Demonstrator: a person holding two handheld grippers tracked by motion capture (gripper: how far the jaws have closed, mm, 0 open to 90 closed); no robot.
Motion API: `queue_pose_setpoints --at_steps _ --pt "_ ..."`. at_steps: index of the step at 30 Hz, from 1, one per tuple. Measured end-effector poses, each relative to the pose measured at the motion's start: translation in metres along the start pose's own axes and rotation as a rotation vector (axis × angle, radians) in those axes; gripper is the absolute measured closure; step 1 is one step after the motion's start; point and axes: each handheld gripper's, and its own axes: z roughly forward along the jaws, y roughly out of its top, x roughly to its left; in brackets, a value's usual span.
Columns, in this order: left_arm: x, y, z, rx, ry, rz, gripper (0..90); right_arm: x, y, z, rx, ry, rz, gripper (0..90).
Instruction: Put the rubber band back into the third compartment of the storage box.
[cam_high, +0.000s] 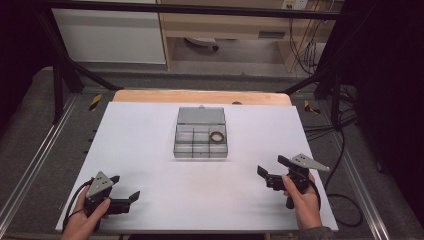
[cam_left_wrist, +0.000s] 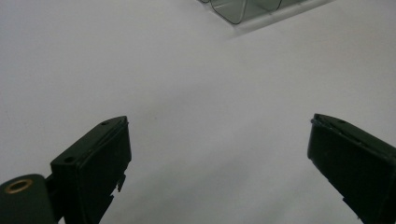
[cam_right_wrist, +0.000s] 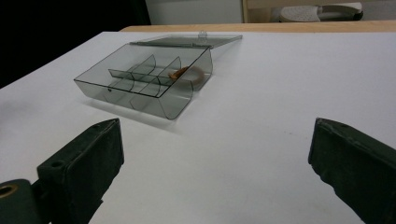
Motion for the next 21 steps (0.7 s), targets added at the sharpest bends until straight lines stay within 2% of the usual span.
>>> queue_pose_setpoints --at_steps 8,11,15,17,21 --pt "0.000 0.000 0.000 0.000 -0.001 -0.001 5.7 0.003 -0.014 0.001 0.039 0.000 -0.003 4.2" --pt "0.000 0.000 0.000 -0.001 -0.001 0.001 5.7 0.005 -0.020 0.006 0.064 -0.003 -0.023 4.5" --pt "-0.001 0.000 0.000 0.000 -0.001 0.001 5.8 0.010 -0.026 0.017 0.086 -0.046 -0.065 4.2" --pt "-0.001 0.000 0.000 0.000 -0.003 0.003 5.7 0.014 -0.028 0.024 0.097 -0.053 -0.095 4.0" --pt "-0.001 0.000 0.001 0.000 -0.003 0.002 5.7 0.021 -0.030 0.043 0.155 -0.065 -0.168 4.2"
